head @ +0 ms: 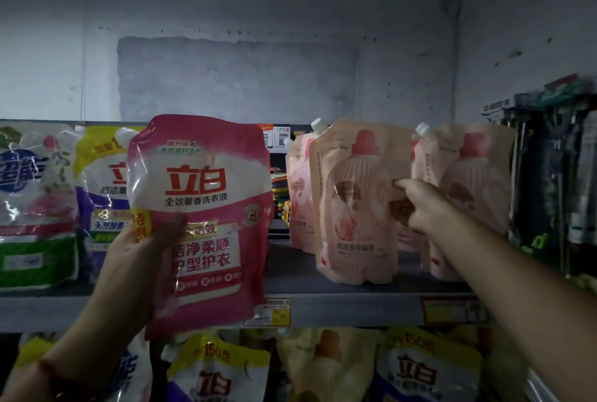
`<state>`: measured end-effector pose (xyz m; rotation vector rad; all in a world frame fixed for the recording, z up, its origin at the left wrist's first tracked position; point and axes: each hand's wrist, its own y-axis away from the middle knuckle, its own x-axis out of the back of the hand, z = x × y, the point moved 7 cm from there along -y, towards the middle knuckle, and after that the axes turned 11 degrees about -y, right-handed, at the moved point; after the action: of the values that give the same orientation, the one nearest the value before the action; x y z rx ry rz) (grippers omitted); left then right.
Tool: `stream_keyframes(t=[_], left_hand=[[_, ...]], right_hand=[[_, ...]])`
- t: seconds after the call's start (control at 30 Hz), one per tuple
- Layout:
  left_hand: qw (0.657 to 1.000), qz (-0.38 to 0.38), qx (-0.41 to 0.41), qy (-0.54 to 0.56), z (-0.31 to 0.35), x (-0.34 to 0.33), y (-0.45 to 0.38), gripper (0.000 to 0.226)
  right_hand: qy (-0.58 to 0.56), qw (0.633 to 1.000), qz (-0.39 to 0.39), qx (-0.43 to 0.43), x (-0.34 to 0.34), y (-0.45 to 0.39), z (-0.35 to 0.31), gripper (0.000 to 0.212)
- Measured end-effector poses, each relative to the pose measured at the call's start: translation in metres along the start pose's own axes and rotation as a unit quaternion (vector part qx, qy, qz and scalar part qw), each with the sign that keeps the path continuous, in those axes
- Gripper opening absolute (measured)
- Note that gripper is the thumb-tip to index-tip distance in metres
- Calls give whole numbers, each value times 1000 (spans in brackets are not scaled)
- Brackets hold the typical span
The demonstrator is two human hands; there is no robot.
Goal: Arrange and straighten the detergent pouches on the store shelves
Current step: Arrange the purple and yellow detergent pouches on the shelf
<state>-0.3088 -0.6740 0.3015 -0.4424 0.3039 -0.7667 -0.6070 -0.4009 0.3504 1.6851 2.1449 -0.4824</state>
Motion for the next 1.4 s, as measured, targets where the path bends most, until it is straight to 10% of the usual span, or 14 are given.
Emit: stream_keyframes(t=[0.17,0.27,0.37,0.67,0.83,1.0,1.4], left_hand=[[998,-11,4,57,1,-3,-6,27],[996,-18,5,82,7,-9,-13,29],[996,-28,-4,83,12,-16,-20,23],[994,10,-104,7,12,-30,-39,25],[991,37,-98,-86,-25,-31,-54,28],[969,14,-145,-200,-32,-28,-48,53],[841,35,-162,-515,-48,21,-24,25]], right_hand=[[74,995,-53,44,-17,33,-14,4],[178,972,-98,116,-42,78,-18,38],[352,879,-175,270,-87,125,-22,81],[504,687,-262,453,-240,149,-41,84],[557,666,-291,401,-287,128,-43,24],[582,662,-313,354,-304,116,-23,39],[725,553,-337,233,-334,109,11,40]])
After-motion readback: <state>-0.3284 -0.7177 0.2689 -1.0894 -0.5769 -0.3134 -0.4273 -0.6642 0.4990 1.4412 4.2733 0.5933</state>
